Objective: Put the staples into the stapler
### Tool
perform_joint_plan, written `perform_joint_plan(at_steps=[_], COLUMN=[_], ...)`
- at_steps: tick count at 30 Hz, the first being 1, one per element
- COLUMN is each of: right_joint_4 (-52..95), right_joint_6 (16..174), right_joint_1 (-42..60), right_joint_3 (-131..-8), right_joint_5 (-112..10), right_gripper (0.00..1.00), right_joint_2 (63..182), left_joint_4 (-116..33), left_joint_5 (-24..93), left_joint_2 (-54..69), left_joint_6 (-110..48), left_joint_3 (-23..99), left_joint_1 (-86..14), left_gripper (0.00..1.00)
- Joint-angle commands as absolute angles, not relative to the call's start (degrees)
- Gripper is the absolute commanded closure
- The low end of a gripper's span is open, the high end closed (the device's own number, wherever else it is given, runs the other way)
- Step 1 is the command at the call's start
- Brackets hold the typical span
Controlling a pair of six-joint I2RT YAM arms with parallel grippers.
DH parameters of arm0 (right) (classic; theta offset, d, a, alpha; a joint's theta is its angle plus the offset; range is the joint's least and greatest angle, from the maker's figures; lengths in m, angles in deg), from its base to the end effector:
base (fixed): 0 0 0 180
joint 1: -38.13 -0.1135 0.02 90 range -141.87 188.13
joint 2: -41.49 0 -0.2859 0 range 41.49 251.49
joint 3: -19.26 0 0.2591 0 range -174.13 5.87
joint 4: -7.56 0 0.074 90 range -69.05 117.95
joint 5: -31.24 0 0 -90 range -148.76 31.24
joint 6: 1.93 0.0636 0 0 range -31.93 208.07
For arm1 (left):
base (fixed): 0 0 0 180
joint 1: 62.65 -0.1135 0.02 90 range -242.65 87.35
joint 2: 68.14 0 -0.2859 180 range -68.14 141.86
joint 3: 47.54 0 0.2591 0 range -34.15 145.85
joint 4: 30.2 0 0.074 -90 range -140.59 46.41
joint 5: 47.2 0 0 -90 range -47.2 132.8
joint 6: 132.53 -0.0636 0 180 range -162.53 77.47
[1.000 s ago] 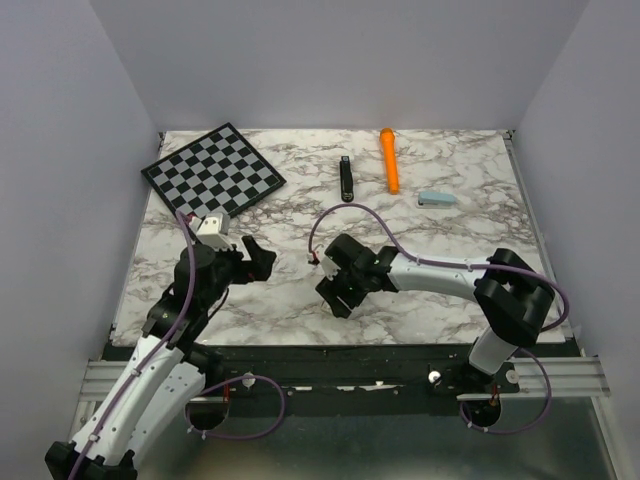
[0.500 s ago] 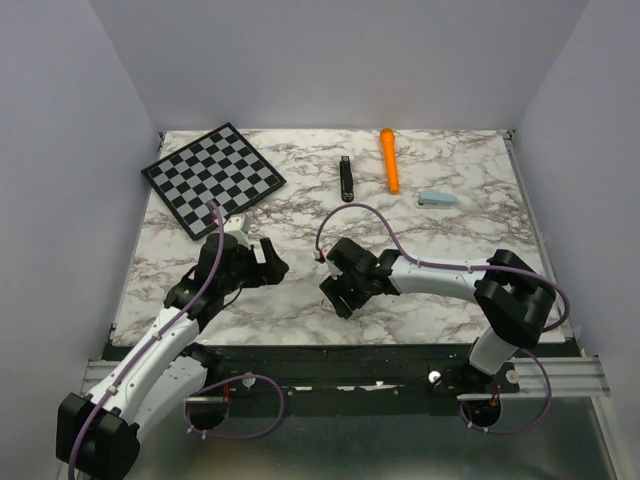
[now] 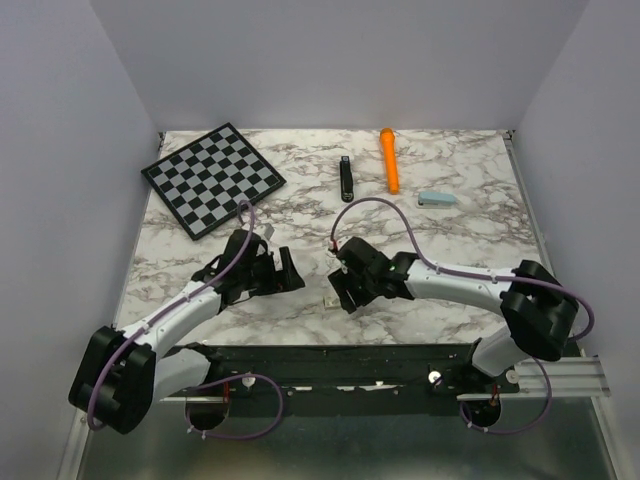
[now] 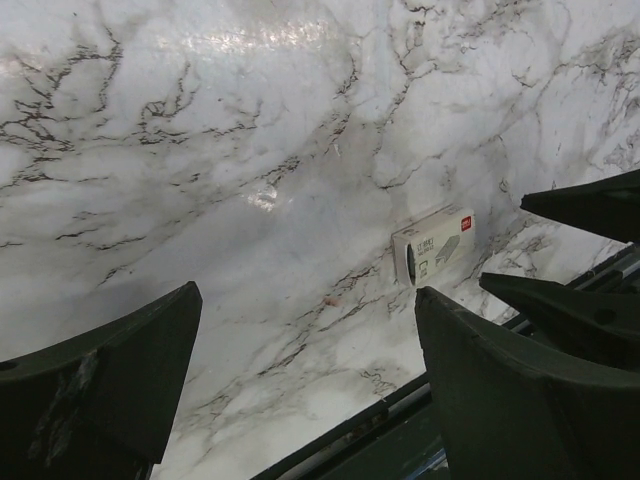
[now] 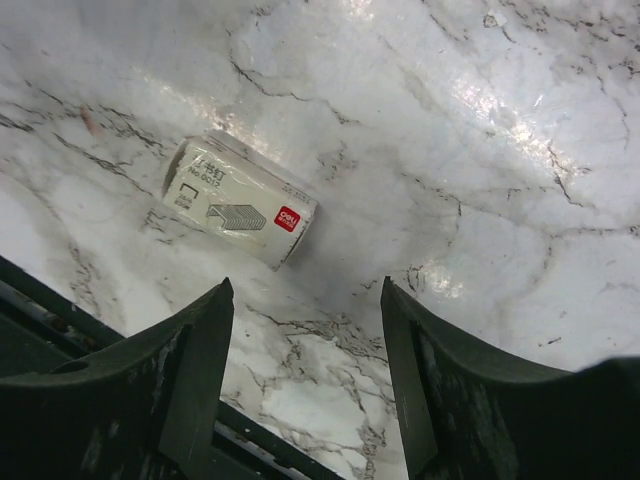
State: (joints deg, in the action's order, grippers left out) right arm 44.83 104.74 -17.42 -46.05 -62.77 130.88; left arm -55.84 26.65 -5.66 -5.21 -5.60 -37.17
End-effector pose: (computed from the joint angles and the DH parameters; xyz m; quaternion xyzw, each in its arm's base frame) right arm 0.1844 0.2609 0.1731 -0.3141 0.9160 0.1183 0.2197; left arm 0.1947 -0.1124 0.1787 -0.0426 0.9191 -0.3037 0.2474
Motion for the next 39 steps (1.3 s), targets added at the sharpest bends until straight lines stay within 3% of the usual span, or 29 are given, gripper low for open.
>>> perform_joint_plan(at_steps=[1,6,21,39], right_joint_4=[41.26,33.90,13.76,6.54], right_joint_6=[112.83,121.02,134.03,135.71], right_joint_1=[-17.60,-14.79,-7.40,-5.38], right_joint_3=[-44.32,-39.14,-27.62,-24.54], right_joint_5=[-62.98,-59.03,-45.75,-39.69], right_gripper=[0.31,0.32,0.60,0.71], right_joint_2=[126.49,124.47,125.43,131.75], left_joint_4=[-52.55,-49.92,-47.45,-44.38], left_joint_5=[24.43,23.55,22.85,19.59], left_joint_2=[-2.40,1.99,8.68,12.28], left_joint_6=[-2.36,-0.60,0.19,1.15], left_joint_3=[-3.48,-2.87,-1.37,-2.07], left_joint_1=[-35.32,-33.12,-28.20,-26.88], left_gripper=[0.07,0.13,0.37,0.45])
